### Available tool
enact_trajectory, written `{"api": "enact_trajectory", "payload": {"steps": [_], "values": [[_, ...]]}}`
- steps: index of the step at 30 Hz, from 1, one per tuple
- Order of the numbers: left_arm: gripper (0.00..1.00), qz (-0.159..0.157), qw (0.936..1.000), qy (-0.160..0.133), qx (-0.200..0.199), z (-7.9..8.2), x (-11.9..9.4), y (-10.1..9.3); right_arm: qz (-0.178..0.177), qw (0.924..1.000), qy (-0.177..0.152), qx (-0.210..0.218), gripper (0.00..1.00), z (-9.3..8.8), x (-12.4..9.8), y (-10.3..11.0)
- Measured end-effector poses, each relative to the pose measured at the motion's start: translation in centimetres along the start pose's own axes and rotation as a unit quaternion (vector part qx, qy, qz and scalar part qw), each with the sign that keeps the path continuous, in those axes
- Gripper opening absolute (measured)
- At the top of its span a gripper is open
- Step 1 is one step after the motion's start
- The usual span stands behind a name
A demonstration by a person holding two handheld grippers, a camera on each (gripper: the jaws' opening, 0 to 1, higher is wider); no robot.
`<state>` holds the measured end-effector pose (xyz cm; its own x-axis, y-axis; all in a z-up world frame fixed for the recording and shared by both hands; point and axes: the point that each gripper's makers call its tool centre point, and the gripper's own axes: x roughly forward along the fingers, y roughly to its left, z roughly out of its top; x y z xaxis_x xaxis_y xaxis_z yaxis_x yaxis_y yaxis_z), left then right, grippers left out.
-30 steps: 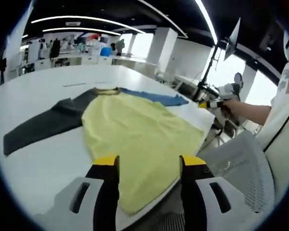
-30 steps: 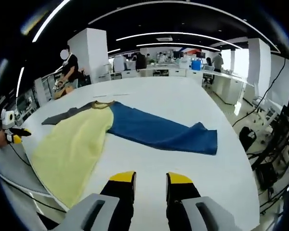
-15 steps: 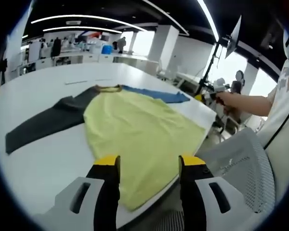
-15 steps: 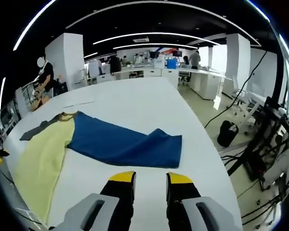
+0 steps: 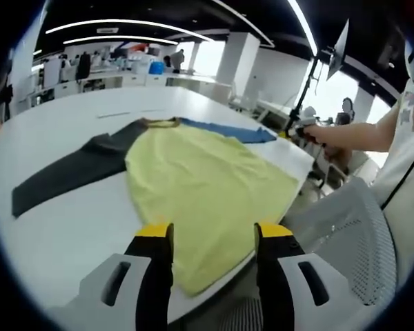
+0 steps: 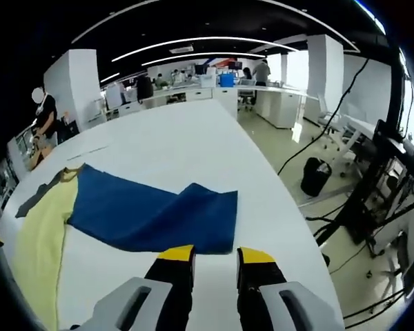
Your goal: Fold the garment on the visible template until the final outline fits inside the template.
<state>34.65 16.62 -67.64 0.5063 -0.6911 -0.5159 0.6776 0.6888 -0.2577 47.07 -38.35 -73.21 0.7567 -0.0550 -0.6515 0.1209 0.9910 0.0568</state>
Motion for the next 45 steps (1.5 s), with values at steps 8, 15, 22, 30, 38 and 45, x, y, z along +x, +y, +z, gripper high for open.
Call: {"api": "enact_trajectory", "payload": {"steps": [8,15,22,30,38,45], "values": [[0.43,0.004,1.0000,0.007,0.002,-0.2,-0.2,0.3,-0.011,0.9998,0.018,-0.004,0.19,0.0,1.5,-0.3],[0.42,0.007,0.9998,0.015,0.014,-0.7,-0.1,0.5,-0.021,0.9995,0.024,-0.002,0.17,-0.1,2.1,-0.8],[0.42,0.009,0.9997,0.020,0.011,-1.1,0.0,0.9,-0.024,0.9989,0.037,-0.016,0.16,-0.4,2.5,-0.8],[0.41,0.010,0.9996,0.021,0.012,-1.0,0.1,1.4,-0.022,0.9963,0.045,-0.070,0.00,-0.3,2.4,-0.6],[0.40,0.008,0.9996,0.024,0.013,-1.1,0.3,1.7,-0.017,0.9984,0.021,-0.050,0.00,0.6,1.9,-0.6],[0.40,0.007,0.9996,0.024,0.015,-1.0,0.4,1.8,-0.008,0.9995,-0.023,-0.017,0.00,3.0,0.5,-0.6]]}}
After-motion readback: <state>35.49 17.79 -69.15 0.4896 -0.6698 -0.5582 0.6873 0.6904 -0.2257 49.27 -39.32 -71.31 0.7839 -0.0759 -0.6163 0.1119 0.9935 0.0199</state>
